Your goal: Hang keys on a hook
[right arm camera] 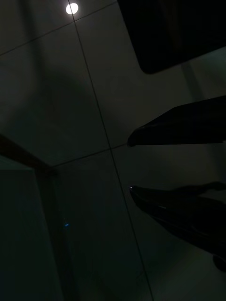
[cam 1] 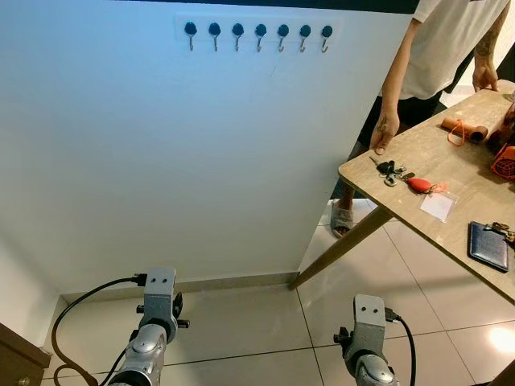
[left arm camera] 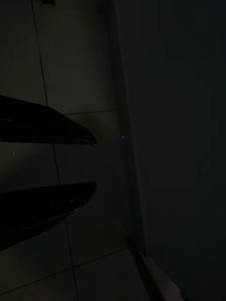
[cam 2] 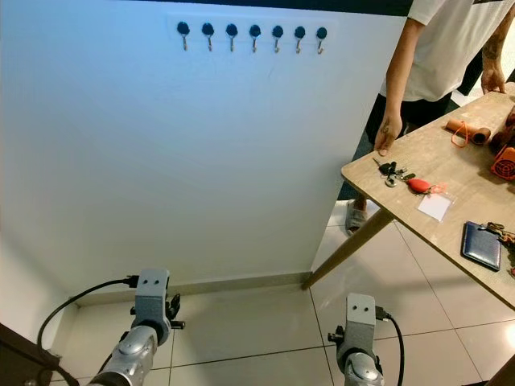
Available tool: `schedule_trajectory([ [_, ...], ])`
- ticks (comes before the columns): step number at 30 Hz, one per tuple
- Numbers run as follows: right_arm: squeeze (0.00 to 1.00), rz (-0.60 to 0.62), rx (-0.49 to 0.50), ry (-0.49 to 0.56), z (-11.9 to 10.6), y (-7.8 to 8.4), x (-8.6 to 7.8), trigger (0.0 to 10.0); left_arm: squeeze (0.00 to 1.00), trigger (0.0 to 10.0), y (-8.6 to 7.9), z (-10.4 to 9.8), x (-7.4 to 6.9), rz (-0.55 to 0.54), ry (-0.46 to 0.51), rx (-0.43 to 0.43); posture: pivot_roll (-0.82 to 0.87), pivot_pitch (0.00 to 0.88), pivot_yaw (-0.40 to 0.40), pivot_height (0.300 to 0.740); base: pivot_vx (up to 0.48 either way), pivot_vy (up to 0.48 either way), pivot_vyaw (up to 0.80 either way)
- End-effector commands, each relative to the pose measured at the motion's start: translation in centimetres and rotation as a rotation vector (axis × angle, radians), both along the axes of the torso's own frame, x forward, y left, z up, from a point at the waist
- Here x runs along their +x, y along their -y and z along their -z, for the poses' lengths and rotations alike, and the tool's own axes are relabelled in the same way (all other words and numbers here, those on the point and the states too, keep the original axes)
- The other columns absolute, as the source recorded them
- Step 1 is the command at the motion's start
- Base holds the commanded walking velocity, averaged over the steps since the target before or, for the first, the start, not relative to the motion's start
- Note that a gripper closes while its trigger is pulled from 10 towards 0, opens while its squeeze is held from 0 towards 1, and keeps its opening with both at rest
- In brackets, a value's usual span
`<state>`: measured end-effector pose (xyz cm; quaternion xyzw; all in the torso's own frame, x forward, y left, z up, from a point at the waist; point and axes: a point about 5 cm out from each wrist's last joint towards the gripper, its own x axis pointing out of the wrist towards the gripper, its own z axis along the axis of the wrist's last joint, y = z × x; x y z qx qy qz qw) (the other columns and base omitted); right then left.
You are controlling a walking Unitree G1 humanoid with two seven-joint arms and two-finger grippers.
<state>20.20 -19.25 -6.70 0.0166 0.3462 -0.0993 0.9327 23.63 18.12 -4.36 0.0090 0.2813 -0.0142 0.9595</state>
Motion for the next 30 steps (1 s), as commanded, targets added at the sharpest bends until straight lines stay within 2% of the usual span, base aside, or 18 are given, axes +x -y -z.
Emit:
schedule_trajectory([
  [1, 0.00, 0.004, -0.005, -0.015, 0.13, 0.21, -0.21, 10.0, 0.00, 10.0, 0.02, 0.05, -0.09, 0.003, -0.001, -0.005, 0.08, 0.011, -0.067, 0.740, 0.000, 0.000, 0.00],
  [30, 0.00, 0.019, -0.016, -0.010, 0.04, 0.49, -0.16, 10.0, 0.00, 10.0, 0.05, 0.04, -0.08, 0.017, -0.002, -0.002, 0.08, 0.000, -0.068, 0.740, 0.000, 0.000, 0.00],
])
